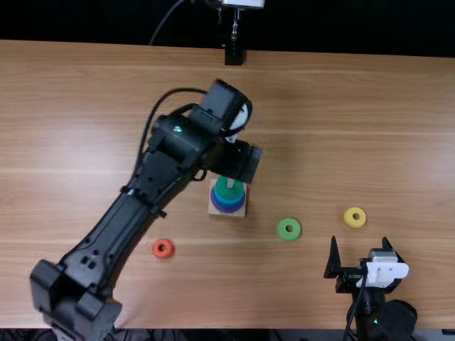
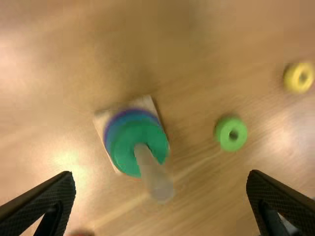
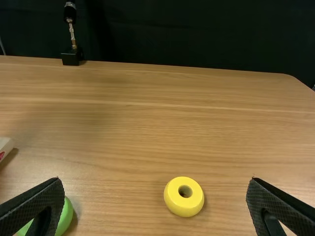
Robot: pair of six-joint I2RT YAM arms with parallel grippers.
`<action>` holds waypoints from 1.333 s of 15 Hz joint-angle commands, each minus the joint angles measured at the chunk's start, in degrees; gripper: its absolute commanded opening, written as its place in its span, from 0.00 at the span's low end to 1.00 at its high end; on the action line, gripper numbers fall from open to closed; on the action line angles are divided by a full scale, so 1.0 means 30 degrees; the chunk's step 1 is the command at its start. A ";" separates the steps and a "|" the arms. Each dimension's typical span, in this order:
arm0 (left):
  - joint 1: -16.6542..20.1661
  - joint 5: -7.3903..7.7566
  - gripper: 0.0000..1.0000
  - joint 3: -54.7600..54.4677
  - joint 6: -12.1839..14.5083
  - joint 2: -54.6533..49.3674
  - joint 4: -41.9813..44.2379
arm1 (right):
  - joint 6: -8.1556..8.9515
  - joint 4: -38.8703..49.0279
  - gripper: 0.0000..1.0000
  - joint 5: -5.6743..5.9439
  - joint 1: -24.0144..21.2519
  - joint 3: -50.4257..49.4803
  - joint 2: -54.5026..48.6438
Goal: Build the Hanoi tower: stack the rings onto the peg from bottom to top in this color order: purple, dark blue, light blue, dark green, light green, yellow, orange.
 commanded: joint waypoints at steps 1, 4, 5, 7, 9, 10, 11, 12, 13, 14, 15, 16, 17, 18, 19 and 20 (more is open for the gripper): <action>0.1245 0.0023 1.00 -0.0725 0.0016 -0.2454 0.1135 | -0.0070 -0.1420 1.00 0.0100 -0.0155 -0.1226 -0.0244; 0.3736 -0.0153 1.00 -0.4299 0.0052 -0.6233 0.5108 | -0.0070 -0.1420 1.00 0.0100 -0.0155 -0.1226 -0.0244; 0.4732 -0.0153 1.00 -0.6174 0.0016 -0.7874 0.6233 | -0.0070 -0.1420 1.00 0.0100 -0.0155 -0.1226 -0.0244; 0.6665 -0.0223 1.00 -0.9865 0.0087 -1.0891 0.8553 | -0.0070 -0.1420 1.00 0.0135 -0.0155 -0.1226 -0.0244; 0.8159 -0.1875 1.00 -1.3264 0.0157 -1.3938 1.0346 | -0.0070 -0.1420 1.00 0.0100 -0.0155 -0.1226 -0.0244; 0.8365 -0.3071 1.00 -1.4582 0.0227 -1.5256 1.0909 | -0.0070 -0.1420 1.00 0.0100 -0.0155 -0.1226 -0.0244; 0.8394 -0.3809 1.00 -1.5754 0.0579 -1.6546 1.1436 | -0.0070 -0.1420 1.00 0.0100 -0.0155 -0.1226 -0.0244; 0.8423 -0.4020 1.00 -1.7102 0.1458 -1.7717 1.1682 | -0.0070 -0.1420 1.00 0.0100 -0.0155 -0.1226 -0.0244; 0.8657 -0.3949 1.00 -1.8625 0.2723 -1.9006 1.1753 | -0.0070 -0.1420 1.00 0.0100 -0.0155 -0.1226 -0.0244; 0.8833 -0.3914 1.00 -2.0236 0.3989 -2.0383 1.2350 | -0.0070 -0.1420 1.00 0.0100 -0.0155 -0.1226 -0.0244; 0.8833 -0.3844 1.00 -2.2082 0.4762 -2.1585 1.3616 | -0.0070 -0.1420 1.00 0.0100 -0.0155 -0.1226 -0.0244; 0.8804 -0.3809 1.00 -2.3928 0.4973 -2.2815 1.5128 | -0.0070 -0.1420 1.00 0.0100 -0.0155 -0.1226 -0.0244; 0.8804 -0.3528 1.00 -2.5481 0.4833 -2.4075 1.6358 | -0.0070 -0.1420 1.00 0.0100 -0.0155 -0.1226 -0.0244; 0.8775 -0.3141 1.00 -2.6652 0.4798 -2.5012 1.7096 | -0.0070 -0.1420 1.00 0.0100 -0.0155 -0.1226 -0.0244; 0.8892 -0.3000 1.00 -2.7766 0.4833 -2.5891 1.7378 | -0.0070 -0.1420 1.00 0.0100 -0.0155 -0.1226 -0.0244; 0.8892 -0.3035 1.00 -2.8908 0.4868 -2.7034 1.7483 | -0.0070 -0.1420 1.00 0.0100 -0.0155 -0.1226 -0.0244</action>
